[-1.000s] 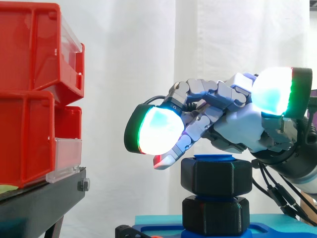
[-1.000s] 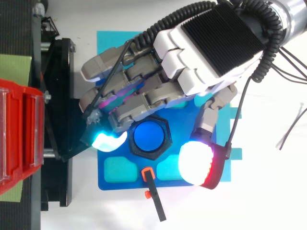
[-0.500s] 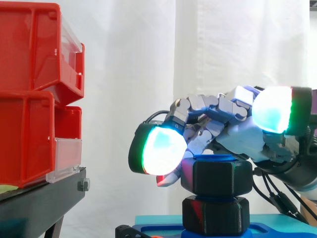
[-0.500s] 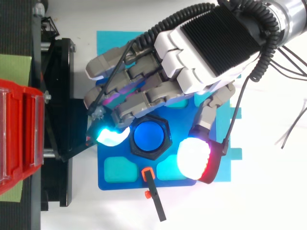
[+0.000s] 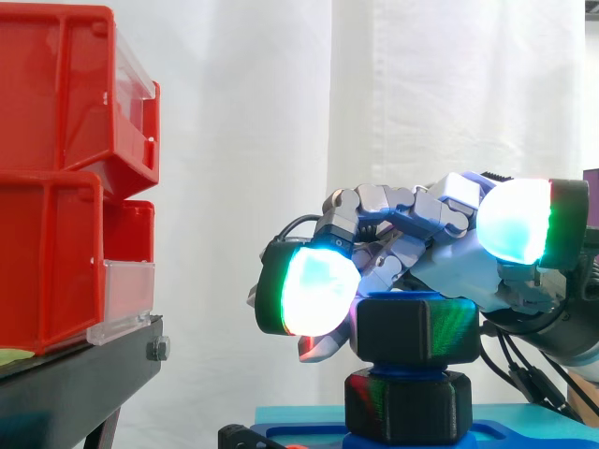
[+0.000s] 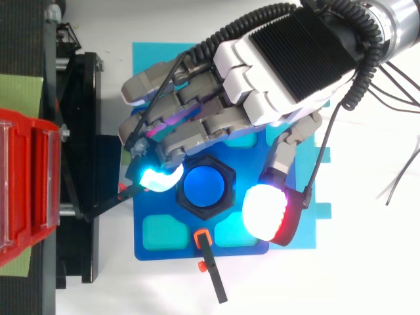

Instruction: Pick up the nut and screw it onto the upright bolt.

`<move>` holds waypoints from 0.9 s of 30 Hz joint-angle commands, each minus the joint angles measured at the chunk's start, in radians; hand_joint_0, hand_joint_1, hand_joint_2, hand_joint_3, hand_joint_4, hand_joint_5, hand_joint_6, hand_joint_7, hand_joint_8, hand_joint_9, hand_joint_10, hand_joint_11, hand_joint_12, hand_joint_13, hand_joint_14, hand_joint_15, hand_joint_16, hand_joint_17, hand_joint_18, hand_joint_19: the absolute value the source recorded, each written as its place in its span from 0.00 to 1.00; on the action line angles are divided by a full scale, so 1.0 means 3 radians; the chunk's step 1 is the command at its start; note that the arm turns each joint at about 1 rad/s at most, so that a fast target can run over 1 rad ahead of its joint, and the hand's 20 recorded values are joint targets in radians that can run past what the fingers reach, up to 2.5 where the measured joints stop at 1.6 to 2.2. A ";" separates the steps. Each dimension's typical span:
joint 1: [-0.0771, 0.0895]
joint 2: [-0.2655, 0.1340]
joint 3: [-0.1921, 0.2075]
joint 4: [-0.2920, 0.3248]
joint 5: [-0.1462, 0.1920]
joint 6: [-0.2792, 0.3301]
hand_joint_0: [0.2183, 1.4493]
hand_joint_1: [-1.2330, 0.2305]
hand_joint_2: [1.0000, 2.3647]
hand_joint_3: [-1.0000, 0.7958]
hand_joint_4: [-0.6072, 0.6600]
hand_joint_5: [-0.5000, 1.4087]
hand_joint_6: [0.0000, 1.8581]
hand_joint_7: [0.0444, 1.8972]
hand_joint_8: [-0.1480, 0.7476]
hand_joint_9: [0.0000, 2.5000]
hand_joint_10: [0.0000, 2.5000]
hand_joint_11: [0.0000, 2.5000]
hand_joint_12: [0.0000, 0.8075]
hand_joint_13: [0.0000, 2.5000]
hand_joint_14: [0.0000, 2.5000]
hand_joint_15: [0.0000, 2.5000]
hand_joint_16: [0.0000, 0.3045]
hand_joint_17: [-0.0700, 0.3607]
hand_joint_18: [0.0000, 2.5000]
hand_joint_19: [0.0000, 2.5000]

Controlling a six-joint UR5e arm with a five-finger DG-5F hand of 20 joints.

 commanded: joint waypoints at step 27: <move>-0.0150 0.0001 0.0000 0.0020 -0.0138 0.0056 0.25 0.72 0.00 0.28 0.58 0.27 0.32 0.69 0.41 0.45 0.00 0.00 0.26 0.28 0.00 0.00 0.08 0.28 0.19 0.05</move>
